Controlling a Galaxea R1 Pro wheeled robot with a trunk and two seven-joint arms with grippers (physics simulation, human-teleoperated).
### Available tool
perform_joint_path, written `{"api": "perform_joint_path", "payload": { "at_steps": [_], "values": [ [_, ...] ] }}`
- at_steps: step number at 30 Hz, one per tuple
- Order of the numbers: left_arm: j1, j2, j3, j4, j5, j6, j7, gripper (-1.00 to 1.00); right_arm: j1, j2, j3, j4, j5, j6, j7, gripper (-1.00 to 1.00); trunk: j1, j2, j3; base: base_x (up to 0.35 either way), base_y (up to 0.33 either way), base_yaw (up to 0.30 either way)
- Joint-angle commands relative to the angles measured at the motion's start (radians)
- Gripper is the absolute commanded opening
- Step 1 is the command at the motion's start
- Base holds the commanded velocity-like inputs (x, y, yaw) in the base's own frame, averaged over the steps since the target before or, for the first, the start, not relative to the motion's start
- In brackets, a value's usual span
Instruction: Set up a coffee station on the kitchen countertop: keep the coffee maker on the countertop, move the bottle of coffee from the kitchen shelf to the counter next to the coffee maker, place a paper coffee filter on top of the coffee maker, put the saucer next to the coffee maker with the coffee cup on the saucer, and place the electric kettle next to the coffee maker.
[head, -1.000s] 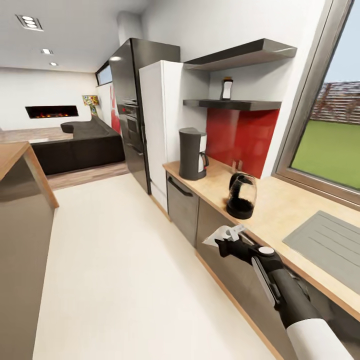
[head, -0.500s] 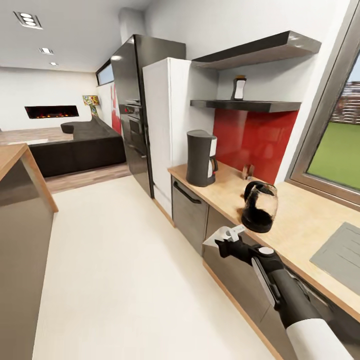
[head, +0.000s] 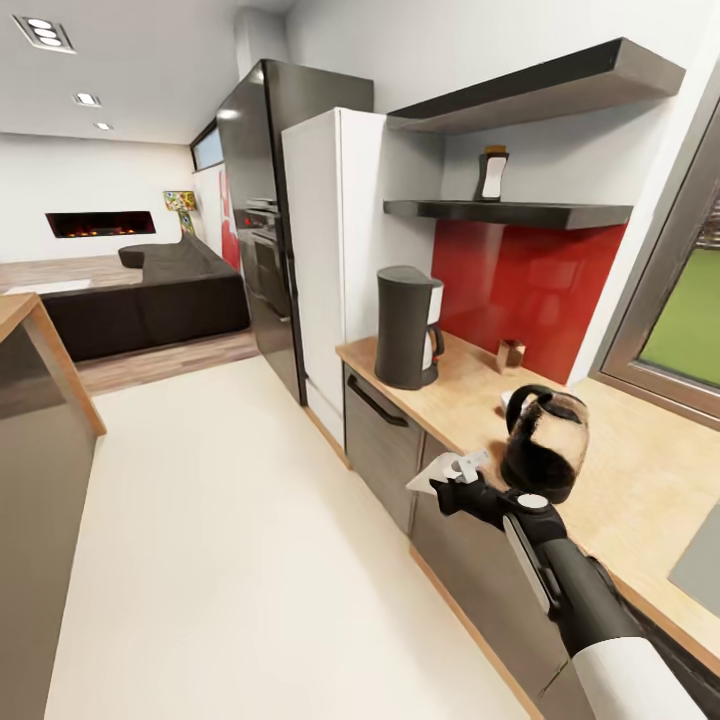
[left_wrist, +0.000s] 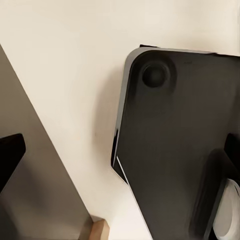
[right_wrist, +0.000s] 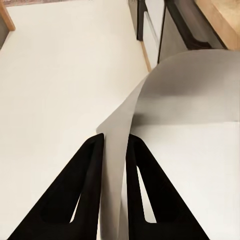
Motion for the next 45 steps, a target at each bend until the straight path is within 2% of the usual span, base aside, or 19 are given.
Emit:
{"api": "perform_joint_path", "payload": {
  "at_steps": [1,37,42,43,45],
  "values": [
    [0.0,0.0,0.002,-0.001,-0.003,-0.002,0.002,1.0,-0.001,0.0,0.001,-0.001,0.004,0.005,0.004,-1.0,0.001,-0.002,-0.002,0.336,0.0,0.0],
    [0.001,0.007,-0.003,0.011,-0.01,0.0,0.009,1.0,-0.001,0.001,-0.005,-0.013,0.008,0.01,-0.004,-1.0,0.001,-0.002,-0.002,0.319,0.03,0.0],
    [0.001,0.005,-0.006,0.011,-0.012,0.001,0.011,1.0,-0.001,0.003,-0.011,-0.011,0.009,0.014,-0.078,-1.0,0.001,-0.002,-0.002,0.011,0.0,0.0],
    [0.0,0.005,-0.008,0.011,-0.014,0.001,0.012,1.0,-0.002,0.003,-0.01,-0.028,0.008,0.047,-0.14,-1.0,0.001,-0.002,-0.002,0.0,0.0,0.0],
    [0.0,0.005,-0.009,0.011,-0.015,0.001,0.01,1.0,-0.002,0.003,-0.01,-0.083,0.01,0.14,-0.169,-1.0,0.001,-0.002,-0.002,0.0,0.0,0.0]
  ]
}}
